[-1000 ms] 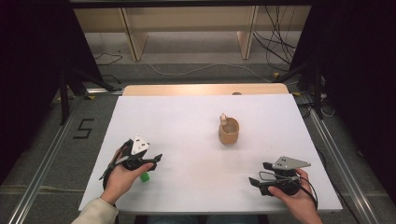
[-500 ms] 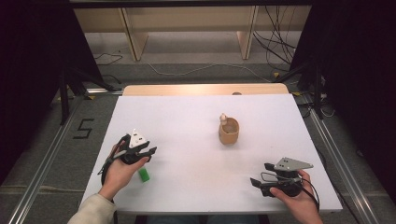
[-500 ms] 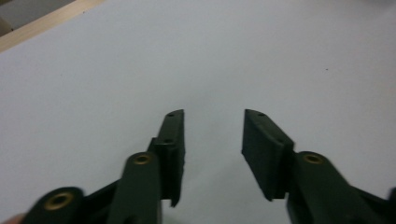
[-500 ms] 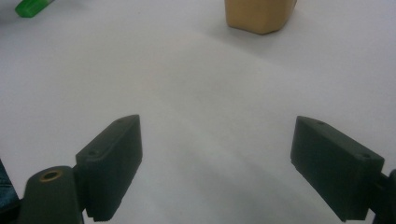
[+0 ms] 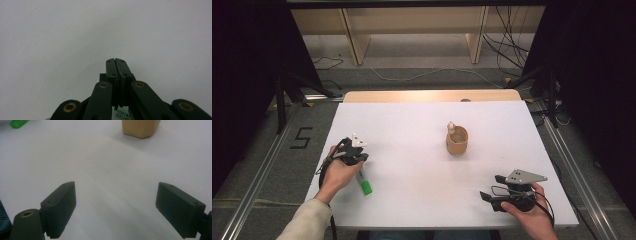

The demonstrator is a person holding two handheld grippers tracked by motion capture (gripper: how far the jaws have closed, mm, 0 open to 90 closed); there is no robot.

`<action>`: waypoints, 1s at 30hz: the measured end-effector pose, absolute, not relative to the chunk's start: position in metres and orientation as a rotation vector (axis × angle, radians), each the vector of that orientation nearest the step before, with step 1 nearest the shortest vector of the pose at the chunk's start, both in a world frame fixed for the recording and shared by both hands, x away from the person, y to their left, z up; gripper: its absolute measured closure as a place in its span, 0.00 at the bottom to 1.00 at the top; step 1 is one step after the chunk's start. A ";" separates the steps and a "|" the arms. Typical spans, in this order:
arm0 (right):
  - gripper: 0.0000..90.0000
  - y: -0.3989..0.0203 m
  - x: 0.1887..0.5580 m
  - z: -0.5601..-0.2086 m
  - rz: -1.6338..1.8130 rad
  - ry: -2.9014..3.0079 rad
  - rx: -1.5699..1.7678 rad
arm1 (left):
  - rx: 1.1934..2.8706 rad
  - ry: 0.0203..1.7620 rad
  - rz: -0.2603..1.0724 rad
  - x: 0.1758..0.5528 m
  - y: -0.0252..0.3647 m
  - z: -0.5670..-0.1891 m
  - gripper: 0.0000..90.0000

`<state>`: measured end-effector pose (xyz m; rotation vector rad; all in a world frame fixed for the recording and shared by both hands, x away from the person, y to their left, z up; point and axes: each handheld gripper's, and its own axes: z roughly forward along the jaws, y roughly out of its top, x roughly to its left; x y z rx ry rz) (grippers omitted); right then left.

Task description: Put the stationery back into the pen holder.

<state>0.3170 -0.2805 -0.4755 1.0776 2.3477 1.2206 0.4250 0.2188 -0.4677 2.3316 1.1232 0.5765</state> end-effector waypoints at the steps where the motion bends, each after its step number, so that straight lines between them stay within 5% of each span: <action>1: 0.19 -0.280 0.317 -0.476 1.221 2.348 1.078 | 2.339 1.128 0.568 0.426 0.219 -0.469 1.00; 30: 0.19 -0.282 0.316 -0.476 1.224 2.352 1.082 | 2.566 1.229 0.539 0.415 0.240 -0.469 1.00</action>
